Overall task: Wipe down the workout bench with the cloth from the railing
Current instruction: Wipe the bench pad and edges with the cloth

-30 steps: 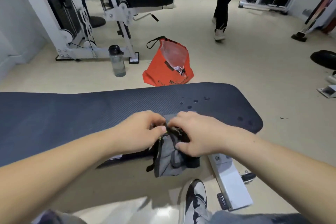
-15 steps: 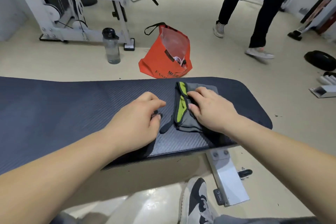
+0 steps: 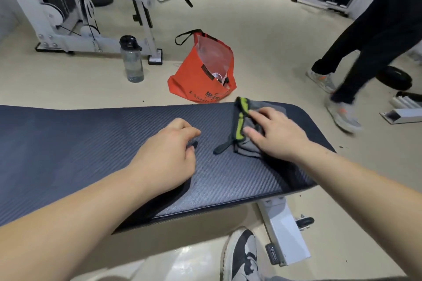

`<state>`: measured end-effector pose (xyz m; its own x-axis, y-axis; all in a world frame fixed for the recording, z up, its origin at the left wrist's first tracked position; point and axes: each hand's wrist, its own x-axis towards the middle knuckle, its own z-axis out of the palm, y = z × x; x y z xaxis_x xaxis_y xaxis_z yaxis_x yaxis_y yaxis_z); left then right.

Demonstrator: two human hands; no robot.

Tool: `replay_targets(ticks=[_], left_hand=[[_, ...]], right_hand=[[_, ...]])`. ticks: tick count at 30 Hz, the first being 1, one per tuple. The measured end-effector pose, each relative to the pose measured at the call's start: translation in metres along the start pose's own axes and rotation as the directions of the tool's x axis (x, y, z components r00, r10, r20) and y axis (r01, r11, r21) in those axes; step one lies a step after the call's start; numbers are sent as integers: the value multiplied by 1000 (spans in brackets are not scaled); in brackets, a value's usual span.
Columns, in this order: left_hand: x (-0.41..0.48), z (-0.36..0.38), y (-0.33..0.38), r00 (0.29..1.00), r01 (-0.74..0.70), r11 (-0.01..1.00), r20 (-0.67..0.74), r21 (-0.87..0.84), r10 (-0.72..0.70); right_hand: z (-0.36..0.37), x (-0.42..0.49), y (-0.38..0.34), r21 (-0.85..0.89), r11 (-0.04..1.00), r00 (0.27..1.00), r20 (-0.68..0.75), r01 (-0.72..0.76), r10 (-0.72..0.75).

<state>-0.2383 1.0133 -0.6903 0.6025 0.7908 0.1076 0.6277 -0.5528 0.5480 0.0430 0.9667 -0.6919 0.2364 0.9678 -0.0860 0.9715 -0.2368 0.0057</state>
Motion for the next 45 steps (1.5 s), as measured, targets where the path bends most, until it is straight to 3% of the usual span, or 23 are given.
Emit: replay_targets(ticks=[3,9,11,13,16,19,21,25,27,29,33,35,40,42,45], left_hand=[[-4,0,1,1000,-15,1000,-7,11,15],[-4,3,-1,999,-28,999,-32,41,29],[-3,6,1,999,-31,998,-25,58,32],[-5,9,5,999,-36,996,-8,80,37],[-9,11,8,999,-53,993,7,104,52],[-12,10,10,997,-74,989,-2,129,75],[-13,10,10,995,-91,985,-16,148,95],[-9,14,17,990,-133,979,-31,157,139],[-8,17,24,987,-147,979,-39,141,154],[-7,20,31,984,-165,978,-47,125,172],[-8,25,39,982,-171,979,-64,108,179],[-9,27,41,981,-174,978,-64,116,182],[-4,34,48,981,-180,977,-55,111,187],[-4,37,51,984,-166,981,-53,104,172],[-7,38,56,988,-144,984,-41,103,149]], right_hand=[[1,-9,-3,-46,996,995,60,-71,74],[-5,-59,-69,-35,961,956,117,276,-270],[-2,-50,-61,-24,954,951,101,297,-294],[0,-27,-34,-26,978,975,93,206,-203],[-1,-4,11,-2,998,991,121,-64,64],[-2,-8,11,-12,992,981,146,-127,127],[-8,-21,-14,-23,998,985,162,-55,58],[-9,-63,-71,-14,960,947,167,280,-274],[-4,-66,-70,7,944,934,141,331,-329],[0,-52,-44,22,971,967,92,237,-238],[-2,-36,14,-3,993,987,114,-114,114],[-1,-47,8,-28,996,985,146,-86,90],[-1,-88,-37,-38,984,971,173,176,-167],[2,-88,-22,-28,989,979,148,144,-138],[7,-82,29,-14,998,991,123,-61,62]])
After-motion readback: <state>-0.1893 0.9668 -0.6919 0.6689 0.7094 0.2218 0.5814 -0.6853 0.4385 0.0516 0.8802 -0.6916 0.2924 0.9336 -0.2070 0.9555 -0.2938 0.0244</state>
